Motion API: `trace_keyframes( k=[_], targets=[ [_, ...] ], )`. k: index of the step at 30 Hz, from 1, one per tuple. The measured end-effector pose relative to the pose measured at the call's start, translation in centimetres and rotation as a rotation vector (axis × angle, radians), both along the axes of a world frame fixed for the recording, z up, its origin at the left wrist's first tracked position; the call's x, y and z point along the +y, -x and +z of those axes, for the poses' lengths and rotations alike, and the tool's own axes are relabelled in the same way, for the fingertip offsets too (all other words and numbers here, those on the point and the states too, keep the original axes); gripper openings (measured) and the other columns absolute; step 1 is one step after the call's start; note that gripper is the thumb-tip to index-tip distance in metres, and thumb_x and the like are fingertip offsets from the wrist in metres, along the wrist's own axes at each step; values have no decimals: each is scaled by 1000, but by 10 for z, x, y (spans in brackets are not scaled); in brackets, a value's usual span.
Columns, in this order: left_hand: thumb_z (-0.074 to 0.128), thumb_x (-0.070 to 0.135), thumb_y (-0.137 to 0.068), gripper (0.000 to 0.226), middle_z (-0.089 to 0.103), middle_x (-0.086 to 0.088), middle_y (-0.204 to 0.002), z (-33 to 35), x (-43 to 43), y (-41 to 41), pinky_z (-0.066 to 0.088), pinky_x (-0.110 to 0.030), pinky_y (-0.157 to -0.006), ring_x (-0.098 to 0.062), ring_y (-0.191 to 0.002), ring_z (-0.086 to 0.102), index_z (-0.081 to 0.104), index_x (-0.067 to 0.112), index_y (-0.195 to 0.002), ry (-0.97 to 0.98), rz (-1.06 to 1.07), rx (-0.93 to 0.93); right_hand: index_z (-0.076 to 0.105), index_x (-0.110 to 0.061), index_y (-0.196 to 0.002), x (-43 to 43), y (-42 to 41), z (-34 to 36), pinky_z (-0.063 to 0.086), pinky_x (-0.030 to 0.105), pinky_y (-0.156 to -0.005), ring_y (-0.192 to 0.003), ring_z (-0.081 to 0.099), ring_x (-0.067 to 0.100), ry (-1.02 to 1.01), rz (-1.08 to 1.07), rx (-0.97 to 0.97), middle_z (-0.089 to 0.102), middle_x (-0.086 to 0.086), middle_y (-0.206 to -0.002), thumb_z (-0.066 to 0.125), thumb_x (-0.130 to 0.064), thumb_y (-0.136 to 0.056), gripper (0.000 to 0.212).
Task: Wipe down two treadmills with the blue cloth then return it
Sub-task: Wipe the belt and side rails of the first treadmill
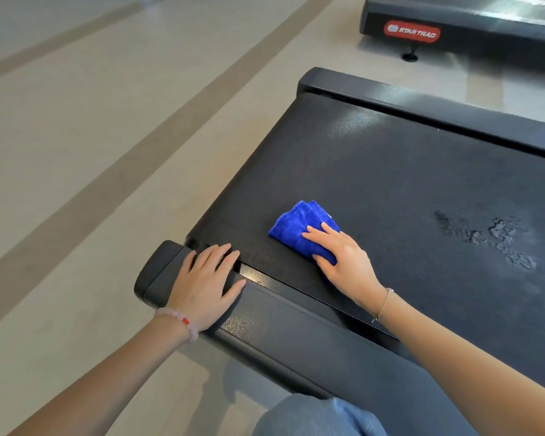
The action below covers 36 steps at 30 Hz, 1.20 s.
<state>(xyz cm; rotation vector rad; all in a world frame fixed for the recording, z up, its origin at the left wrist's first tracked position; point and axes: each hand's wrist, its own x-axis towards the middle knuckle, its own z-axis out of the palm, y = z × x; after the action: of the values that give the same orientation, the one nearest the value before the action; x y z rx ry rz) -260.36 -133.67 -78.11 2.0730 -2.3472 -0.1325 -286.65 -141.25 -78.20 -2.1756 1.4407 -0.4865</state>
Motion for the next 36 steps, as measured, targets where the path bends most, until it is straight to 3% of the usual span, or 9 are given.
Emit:
trace_keyframes(
  k=[10, 18, 22, 28, 36],
  targets=[
    [22, 44, -91, 59, 51, -8, -135, 0, 8, -11, 32, -42, -106, -27, -125, 47, 54, 11, -129, 10, 65, 58, 55, -31, -127, 39, -33, -9, 14, 24, -113, -137, 29, 6, 42, 147, -52, 47, -19, -138, 59, -13, -87, 44],
    [33, 38, -92, 52, 50, -10, -136, 5, 16, -22, 35, -43, -104, -28, -126, 46, 51, 9, -131, 4, 86, 70, 54, -29, -128, 39, -35, -8, 19, 31, -115, -138, 30, 9, 46, 183, -40, 47, -16, -138, 60, -14, -88, 44],
    [21, 44, -90, 61, 49, -7, -136, 10, 18, -12, 35, -44, -106, -26, -126, 45, 50, 10, -132, 3, 48, 77, 53, -29, -130, 38, -33, -5, 18, 28, -114, -139, 28, 9, 59, 201, -12, 46, -16, -140, 58, -13, -89, 44],
    [20, 46, -89, 64, 48, -6, -138, 9, 3, 19, 33, -42, -108, -23, -129, 42, 49, 10, -132, 5, -30, 118, 53, -30, -129, 30, -23, 1, 25, 27, -111, -138, 29, 7, 73, 178, 2, 46, -17, -139, 55, -14, -91, 42],
    [22, 46, -89, 64, 46, -6, -140, -1, -25, 56, 34, -43, -108, -23, -130, 41, 47, 10, -135, 7, -125, 143, 50, -30, -132, 1, 24, 5, 31, 30, -110, -139, 28, 7, 20, -7, 13, 44, -17, -141, 52, -15, -93, 42]
  ],
)
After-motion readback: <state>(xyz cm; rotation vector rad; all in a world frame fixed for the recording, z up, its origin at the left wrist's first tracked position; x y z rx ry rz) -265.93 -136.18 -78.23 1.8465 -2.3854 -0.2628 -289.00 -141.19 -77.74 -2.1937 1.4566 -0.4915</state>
